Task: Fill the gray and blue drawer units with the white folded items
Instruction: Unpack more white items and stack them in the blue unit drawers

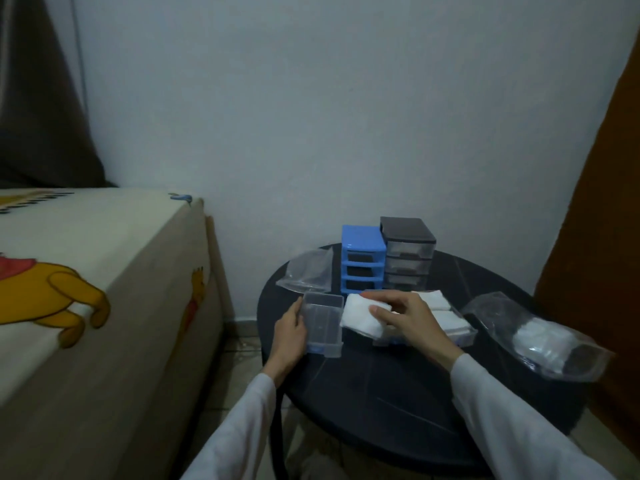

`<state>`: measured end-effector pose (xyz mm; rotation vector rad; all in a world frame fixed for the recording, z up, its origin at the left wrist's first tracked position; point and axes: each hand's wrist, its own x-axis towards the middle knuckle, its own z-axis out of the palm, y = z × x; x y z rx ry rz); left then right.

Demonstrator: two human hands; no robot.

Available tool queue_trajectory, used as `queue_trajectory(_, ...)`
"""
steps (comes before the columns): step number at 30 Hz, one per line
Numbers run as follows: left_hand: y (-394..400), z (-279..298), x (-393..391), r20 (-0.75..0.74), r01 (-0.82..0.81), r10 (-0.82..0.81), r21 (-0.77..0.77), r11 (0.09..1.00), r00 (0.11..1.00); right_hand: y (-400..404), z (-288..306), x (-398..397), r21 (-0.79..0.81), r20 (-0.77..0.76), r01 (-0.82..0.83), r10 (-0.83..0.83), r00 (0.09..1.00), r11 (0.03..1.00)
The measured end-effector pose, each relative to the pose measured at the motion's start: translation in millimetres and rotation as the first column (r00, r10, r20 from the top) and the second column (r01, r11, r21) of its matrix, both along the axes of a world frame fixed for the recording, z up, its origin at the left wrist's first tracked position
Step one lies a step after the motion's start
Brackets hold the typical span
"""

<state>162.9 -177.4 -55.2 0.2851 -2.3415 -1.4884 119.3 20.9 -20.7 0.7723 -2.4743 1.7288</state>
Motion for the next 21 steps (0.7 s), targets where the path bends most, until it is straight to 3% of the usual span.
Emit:
queue_trajectory(7,2,-11,23,0.001,0.026,-0.027,0.202,0.979,1.0,-33,-1,3,0.023,-0.052,-0.086,0.087,0.995,0.996)
queue_trajectory(12,5,-21,38,0.005,0.052,-0.059,0.388,0.92,0.998,-49,-10,13,0.279,-0.1,-0.148,0.182,0.978,0.949)
queue_trajectory(21,15,-21,40,0.019,-0.029,0.022,0.444,0.896,1.0,-54,-14,23,0.572,-0.236,-0.114,0.296,0.925,0.812)
